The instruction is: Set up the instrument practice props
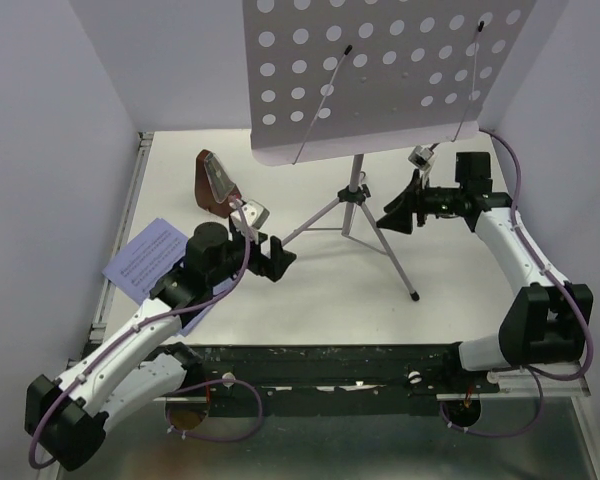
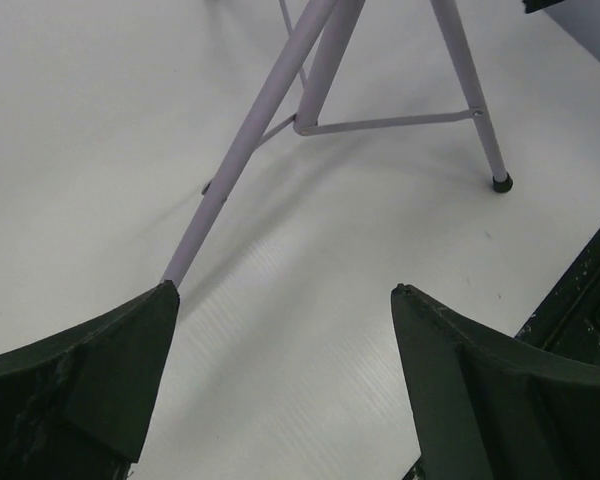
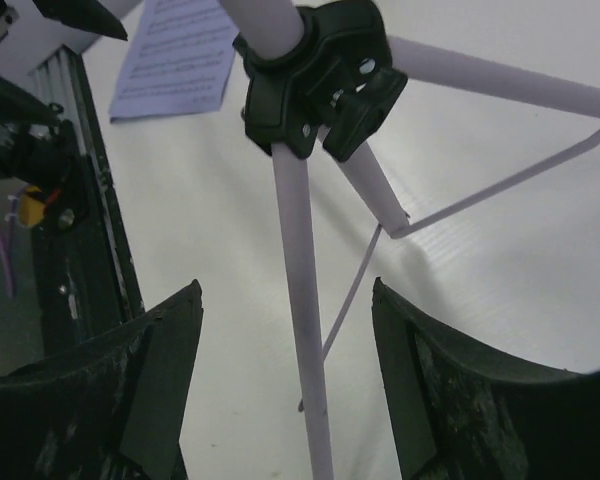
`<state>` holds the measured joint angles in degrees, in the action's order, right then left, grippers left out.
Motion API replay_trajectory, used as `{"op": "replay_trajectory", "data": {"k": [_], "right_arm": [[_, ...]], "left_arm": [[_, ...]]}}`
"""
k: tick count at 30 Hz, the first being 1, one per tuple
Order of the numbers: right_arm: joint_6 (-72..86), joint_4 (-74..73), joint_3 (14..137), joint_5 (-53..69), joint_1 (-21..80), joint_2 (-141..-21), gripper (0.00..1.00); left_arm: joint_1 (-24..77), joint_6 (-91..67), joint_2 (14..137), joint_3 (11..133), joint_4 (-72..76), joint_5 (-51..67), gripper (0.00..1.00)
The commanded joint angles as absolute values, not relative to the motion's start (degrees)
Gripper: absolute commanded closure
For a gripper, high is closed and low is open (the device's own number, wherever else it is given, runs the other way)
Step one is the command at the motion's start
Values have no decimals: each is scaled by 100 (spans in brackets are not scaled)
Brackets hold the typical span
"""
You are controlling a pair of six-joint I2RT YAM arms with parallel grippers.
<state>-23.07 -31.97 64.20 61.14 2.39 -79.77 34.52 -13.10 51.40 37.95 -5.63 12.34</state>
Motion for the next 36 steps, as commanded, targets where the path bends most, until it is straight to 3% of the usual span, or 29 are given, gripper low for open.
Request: {"op": "replay_trajectory", "data": {"k": [1,5,10,24,36], "right_arm": [[-346,-1628,6521,7013,167,-8401,25],[1208,-819,6740,6533,114,-8700,26],[2116,-1222,7461,6784,123,-9420,31],[2847,-1257,7559,7137,430,-9870,43],[4639,-229,7287,7093,448,-10055,81]], "left_arm": [[3437,-1572,4221,3280,-380,949,1],[3401,-1907,3604,2857,-290,914,1],[3401,-1811,3472,2795,-527,1046,1],[3392,-1802,3805,2857,-326,1221,1],[3384,-1907,3788,2830,-255,1345,1]]}}
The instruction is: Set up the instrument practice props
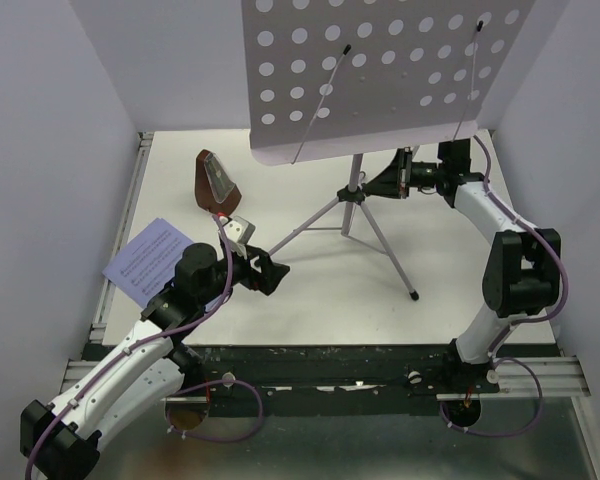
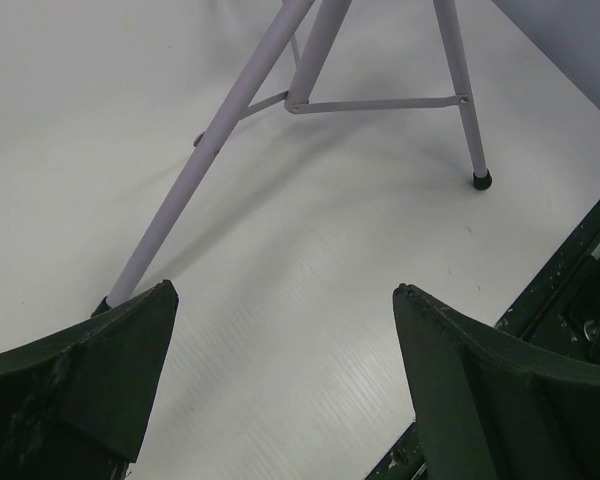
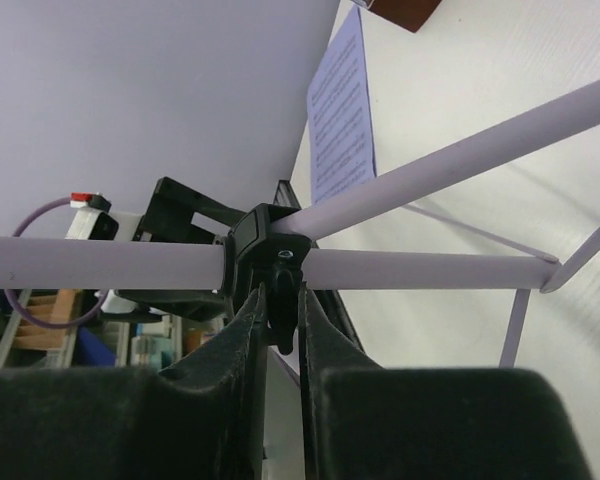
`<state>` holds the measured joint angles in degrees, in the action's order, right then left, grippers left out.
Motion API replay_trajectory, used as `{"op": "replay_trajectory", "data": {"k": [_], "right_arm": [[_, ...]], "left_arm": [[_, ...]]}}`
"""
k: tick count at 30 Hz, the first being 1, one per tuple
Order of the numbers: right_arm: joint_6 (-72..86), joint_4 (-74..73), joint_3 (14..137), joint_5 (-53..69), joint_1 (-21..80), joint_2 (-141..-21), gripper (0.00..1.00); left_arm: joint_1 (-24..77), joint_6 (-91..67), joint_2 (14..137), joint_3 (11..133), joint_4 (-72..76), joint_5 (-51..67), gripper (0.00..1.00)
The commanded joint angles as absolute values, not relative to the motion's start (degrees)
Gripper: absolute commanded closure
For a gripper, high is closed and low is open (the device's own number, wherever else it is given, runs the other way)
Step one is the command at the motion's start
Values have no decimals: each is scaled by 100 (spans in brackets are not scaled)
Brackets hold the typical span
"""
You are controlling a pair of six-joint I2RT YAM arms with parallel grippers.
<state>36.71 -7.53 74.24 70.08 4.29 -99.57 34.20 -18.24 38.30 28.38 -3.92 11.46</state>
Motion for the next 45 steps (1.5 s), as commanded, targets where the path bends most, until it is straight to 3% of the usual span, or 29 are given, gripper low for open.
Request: {"op": "replay_trajectory", "data": {"k": [1,2,5,11,12,13,14,17,26,29,34,36,39,41,45], "right_arm": [[4789,-168,7243,7067,448,-10063,85],[4981,-184,7216,7006,448,-10081,85],[5561,-220,7058,6734,448,-10107,100],[5730,-2320,6954,4958,431,-9468,98],[5948,-2059,6726,4922,413,-9301,92],[6168,-1569,6437,4991,422,-9160,72],[6344,-1208,6251,5149,422,-9115,59],[6267,-722,6363,5606,422,-9342,33],[4319,-80,6328,5677,-78,-9089,25],[2704,-613,6643,5792,-298,-8851,23],[-1539,-2404,6838,6520,-316,-8509,23],[-3375,-3336,6838,6932,-316,-8412,23],[-7524,-5670,6970,7189,-308,-8428,23],[-9422,-6440,6909,6866,-308,-8490,21],[-10063,-6329,6654,6233,-316,-8490,20]], "left_arm": [[3392,-1925,3779,2839,-272,1345,1],[3393,-1942,3779,2865,-290,1345,1],[3393,-1986,3744,2918,-325,1354,1],[3393,-2083,3735,2997,-430,1318,2],[3384,-2074,3744,3014,-457,1301,2],[3384,-2074,3753,3015,-457,1292,2],[3392,-2074,3762,2997,-440,1275,2],[3393,-2083,3849,3015,-387,1274,2],[3393,-829,4209,3506,-624,1616,1],[3401,-29,4543,3673,-659,2020,1],[3472,1229,5324,3884,-458,1838,3],[3533,1589,5746,3946,-221,1610,5],[3647,1854,6405,4113,156,1197,12],[3735,1881,6757,4245,333,819,15],[3823,1811,7127,4131,668,63,22]]}}
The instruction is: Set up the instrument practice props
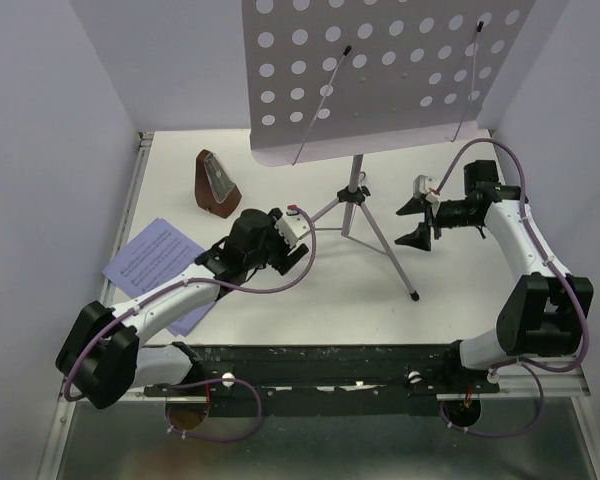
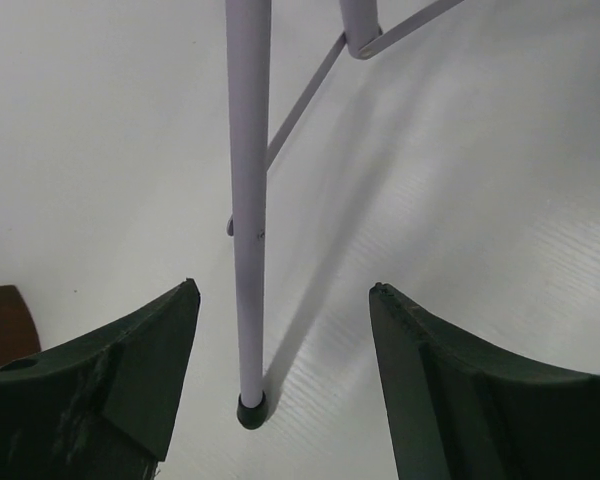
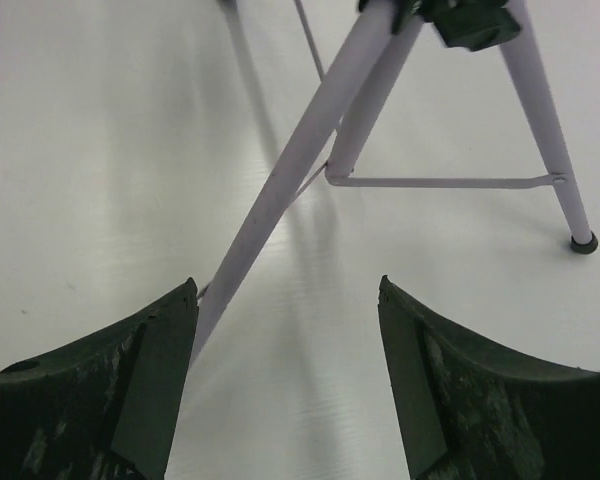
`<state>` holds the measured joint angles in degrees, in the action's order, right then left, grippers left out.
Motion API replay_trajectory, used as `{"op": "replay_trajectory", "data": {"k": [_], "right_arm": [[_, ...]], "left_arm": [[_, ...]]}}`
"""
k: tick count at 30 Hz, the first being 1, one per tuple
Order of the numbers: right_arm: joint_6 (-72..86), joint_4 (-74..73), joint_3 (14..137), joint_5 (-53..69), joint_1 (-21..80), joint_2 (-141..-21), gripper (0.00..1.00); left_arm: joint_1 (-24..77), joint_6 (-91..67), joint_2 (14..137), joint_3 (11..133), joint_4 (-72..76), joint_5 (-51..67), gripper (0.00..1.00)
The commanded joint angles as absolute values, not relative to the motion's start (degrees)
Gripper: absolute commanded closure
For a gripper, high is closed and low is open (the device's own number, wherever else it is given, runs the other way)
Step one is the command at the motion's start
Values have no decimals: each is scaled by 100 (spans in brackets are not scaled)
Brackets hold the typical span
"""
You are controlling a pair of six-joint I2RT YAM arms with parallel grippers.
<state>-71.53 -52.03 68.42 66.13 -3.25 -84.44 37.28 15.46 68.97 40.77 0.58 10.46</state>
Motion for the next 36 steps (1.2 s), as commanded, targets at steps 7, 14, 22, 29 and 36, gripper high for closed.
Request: {"op": "replay_trajectory", "data": {"k": [7,14,22,29,36], "right_arm": [[-9580,-5082,5601,5723,-316,-7990,30],[-9316,-4184,4756,4984,-45,-7612,43],[-10116,-4887,3904,4720,895,-6962,46],[-9581,-4843,3524,4799,1713,-6100,38],[-8508,-4825,4209,4719,1653,-5942,27]], "left_arm": [[3814,1257,7611,4052,466,-642,39],[3832,994,8358,4798,-130,-905,46],[3823,914,9017,5510,-536,-1134,50],[3797,1011,9342,5985,-747,-1134,50],[3727,1002,9229,5994,-870,-1099,47]]}}
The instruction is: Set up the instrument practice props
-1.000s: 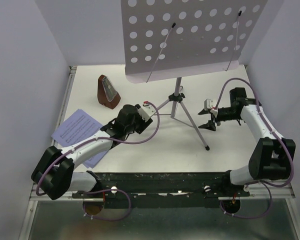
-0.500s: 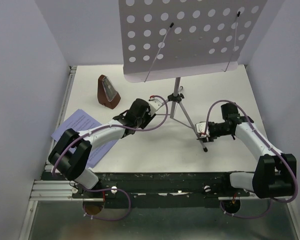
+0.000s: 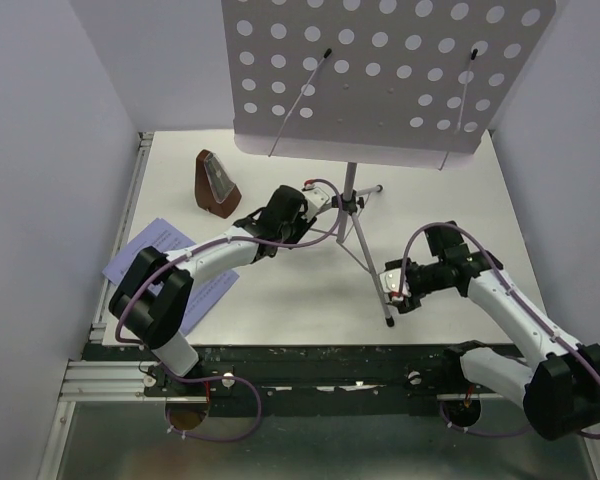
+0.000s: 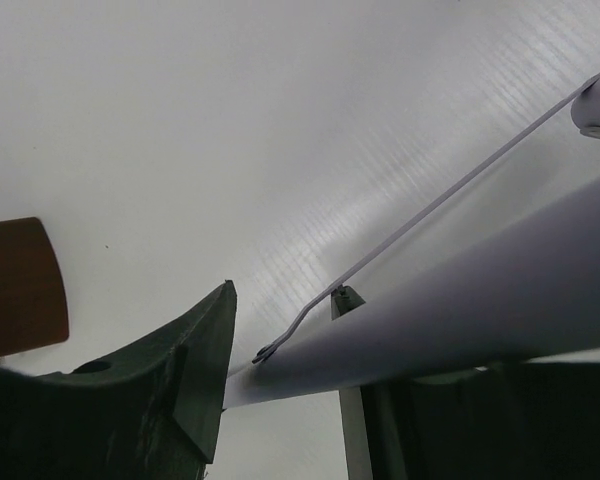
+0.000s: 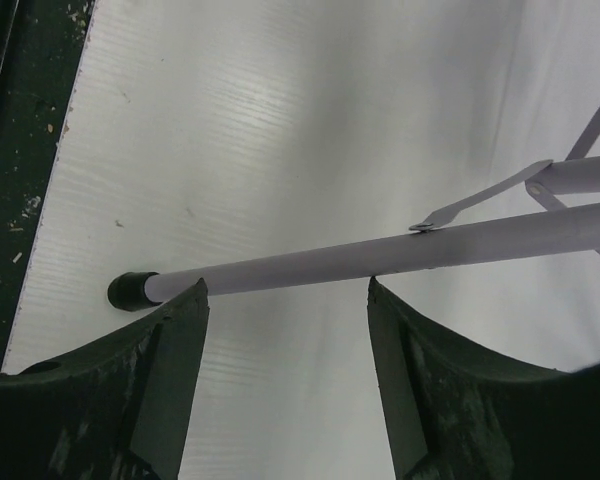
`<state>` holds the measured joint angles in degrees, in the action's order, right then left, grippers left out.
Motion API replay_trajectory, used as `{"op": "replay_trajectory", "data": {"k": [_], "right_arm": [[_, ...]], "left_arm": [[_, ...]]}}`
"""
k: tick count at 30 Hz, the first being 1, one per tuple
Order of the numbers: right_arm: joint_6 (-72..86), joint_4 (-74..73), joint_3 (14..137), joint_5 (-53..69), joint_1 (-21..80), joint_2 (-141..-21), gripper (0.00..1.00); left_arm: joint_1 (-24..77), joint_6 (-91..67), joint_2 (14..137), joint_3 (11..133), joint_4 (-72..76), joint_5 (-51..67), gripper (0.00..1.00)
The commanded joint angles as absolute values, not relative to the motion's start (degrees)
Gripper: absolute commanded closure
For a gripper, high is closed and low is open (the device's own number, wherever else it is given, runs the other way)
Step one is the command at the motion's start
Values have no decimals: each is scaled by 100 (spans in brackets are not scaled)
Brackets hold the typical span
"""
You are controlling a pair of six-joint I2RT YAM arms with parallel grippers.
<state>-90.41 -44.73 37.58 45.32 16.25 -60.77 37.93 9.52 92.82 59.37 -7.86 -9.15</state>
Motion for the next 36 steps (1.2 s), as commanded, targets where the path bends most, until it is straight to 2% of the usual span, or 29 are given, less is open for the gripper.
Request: {"op": "replay_trajectory", "data": {"k": [1,7,11,16,20,23,28,33,36], "right_arm": [[-8464,-4834,4314,4789,1574,-5915,26],[-8139,-4799,5324,5632,924,-6274,24],[-7744,-4019,5529,6090,572,-6556,24],[-6743,-1683,5054,6660,554,-6758,22],[-4944,768,4844,7083,580,-7162,22],[-4316,1774,4781,7093,659,-7408,22],[-4676,1529,5062,6909,905,-7795,25],[-4562,1477,5317,6873,993,-8068,39],[-4561,1433,5344,6855,993,-8095,44]], "left_arm": [[3709,985,9124,5942,-888,-1090,46],[3683,818,8281,5494,-967,-914,35],[3683,581,7429,5029,-879,-826,28],[3674,-174,5839,4046,-519,-739,12],[3665,-886,4529,3254,-387,-642,2],[3656,-1343,3554,2831,-544,-624,1],[3656,-1801,2463,2426,-861,-589,1],[3656,-2039,1925,2268,-1186,-624,1],[3656,-2092,1802,2241,-1309,-615,1]]}}
